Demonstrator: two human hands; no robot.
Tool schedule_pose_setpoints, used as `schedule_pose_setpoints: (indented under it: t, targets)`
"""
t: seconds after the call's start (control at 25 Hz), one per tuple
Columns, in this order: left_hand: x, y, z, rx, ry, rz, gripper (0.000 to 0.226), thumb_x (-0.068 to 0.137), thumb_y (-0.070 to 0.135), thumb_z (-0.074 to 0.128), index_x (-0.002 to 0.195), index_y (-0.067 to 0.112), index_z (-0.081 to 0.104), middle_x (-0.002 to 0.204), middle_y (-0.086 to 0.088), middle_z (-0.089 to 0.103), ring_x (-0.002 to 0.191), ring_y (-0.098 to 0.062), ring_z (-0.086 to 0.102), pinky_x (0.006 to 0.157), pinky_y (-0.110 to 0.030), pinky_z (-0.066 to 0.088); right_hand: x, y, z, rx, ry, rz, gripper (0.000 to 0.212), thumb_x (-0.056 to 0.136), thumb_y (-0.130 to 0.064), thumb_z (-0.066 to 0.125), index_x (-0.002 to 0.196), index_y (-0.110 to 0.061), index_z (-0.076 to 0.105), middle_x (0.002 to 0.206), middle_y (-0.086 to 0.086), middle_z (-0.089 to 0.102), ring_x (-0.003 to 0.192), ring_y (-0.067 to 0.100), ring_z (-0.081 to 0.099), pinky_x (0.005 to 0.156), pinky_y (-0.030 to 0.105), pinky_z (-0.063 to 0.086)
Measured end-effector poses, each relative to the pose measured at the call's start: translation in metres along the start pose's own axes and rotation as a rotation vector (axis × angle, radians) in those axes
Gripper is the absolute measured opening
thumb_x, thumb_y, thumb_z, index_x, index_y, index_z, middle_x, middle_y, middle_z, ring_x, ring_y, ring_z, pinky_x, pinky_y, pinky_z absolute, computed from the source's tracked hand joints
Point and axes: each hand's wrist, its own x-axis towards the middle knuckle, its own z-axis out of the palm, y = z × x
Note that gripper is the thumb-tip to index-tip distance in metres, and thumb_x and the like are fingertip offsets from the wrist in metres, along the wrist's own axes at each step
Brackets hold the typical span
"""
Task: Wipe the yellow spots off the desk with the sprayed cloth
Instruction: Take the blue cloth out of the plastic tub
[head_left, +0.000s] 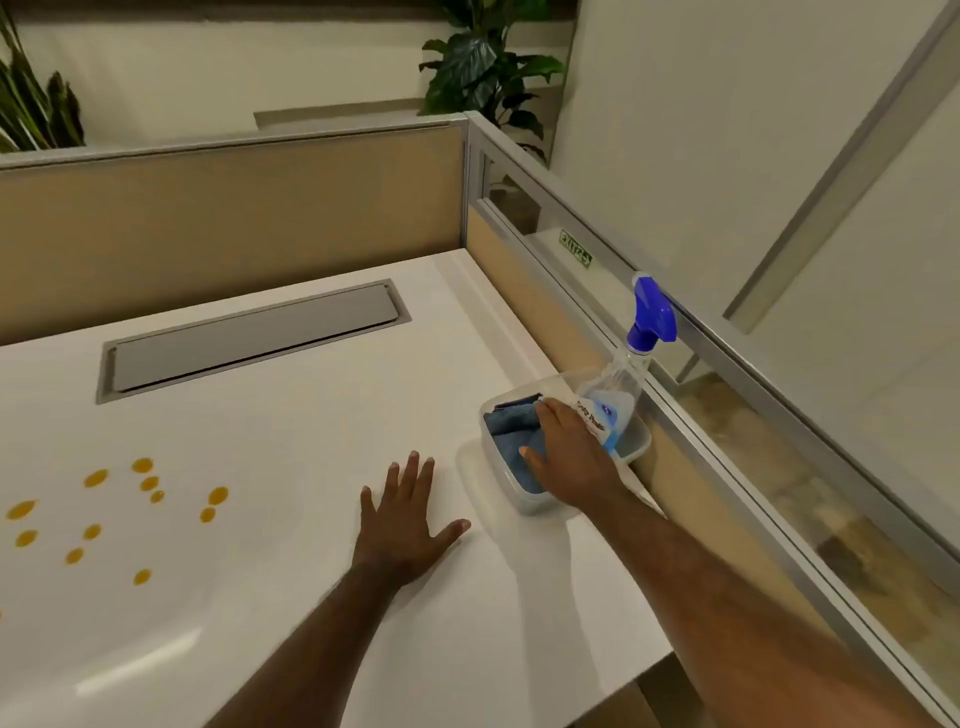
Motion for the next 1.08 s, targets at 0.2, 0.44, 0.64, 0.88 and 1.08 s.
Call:
schedule_pose_setpoints:
  t: [0.2,0.44,0.64,0.88,1.08]
  targets:
    - [-0.001,-0.001,0.006,0.035,0.004,-0.050,0.111,0.060,0.088,0.006,0.152,0.027,-0.007,0.160,0.003,-0.018,0.147,-0.020,-0.015,0.117,-0.053,-0.005,0.032,0.003,0.010,0.240,-0.093,0.170,0.079,0.081,-0.053,0.063,0.140,-0.010,0.031,0.141,0.006,0.045,0.129,0.026,0.045,0.107,0.043,0.040]
    - [0.000,-0.001,0.010,0.057,-0.011,-0.068,0.107,0.065,0.088,0.013,0.151,0.028,-0.006,0.160,0.004,-0.017,0.146,-0.018,-0.018,0.116,-0.052,-0.009,0.054,0.011,0.018,0.362,-0.267,0.293,0.105,0.064,-0.066,0.072,0.140,-0.004,0.032,0.139,0.011,0.051,0.126,0.030,0.049,0.105,0.040,0.042]
    - [0.001,-0.001,0.011,0.079,-0.023,-0.076,0.105,0.067,0.087,0.015,0.151,0.028,-0.009,0.159,0.004,-0.019,0.145,-0.017,-0.019,0.116,-0.051,-0.010,0.060,0.012,0.019,0.349,-0.257,0.344,0.100,0.061,-0.055,0.083,0.133,-0.003,0.038,0.133,0.012,0.055,0.121,0.030,0.053,0.100,0.036,0.043]
    - [0.002,0.000,0.012,0.080,-0.027,-0.080,0.107,0.066,0.088,0.014,0.151,0.027,-0.009,0.159,0.004,-0.020,0.145,-0.018,-0.020,0.115,-0.051,-0.010,0.061,0.009,0.017,0.425,-0.190,0.360,0.076,0.064,-0.038,0.086,0.125,-0.006,0.054,0.122,0.012,0.065,0.112,0.030,0.061,0.095,0.035,0.047]
    - [0.003,0.000,0.011,0.073,-0.026,-0.072,0.108,0.066,0.089,0.015,0.151,0.026,-0.008,0.159,0.003,-0.020,0.145,-0.019,-0.020,0.115,-0.052,-0.010,0.058,0.008,0.017,0.367,-0.211,0.368,0.080,0.066,-0.048,0.082,0.126,-0.005,0.050,0.127,0.015,0.060,0.117,0.032,0.056,0.099,0.037,0.046]
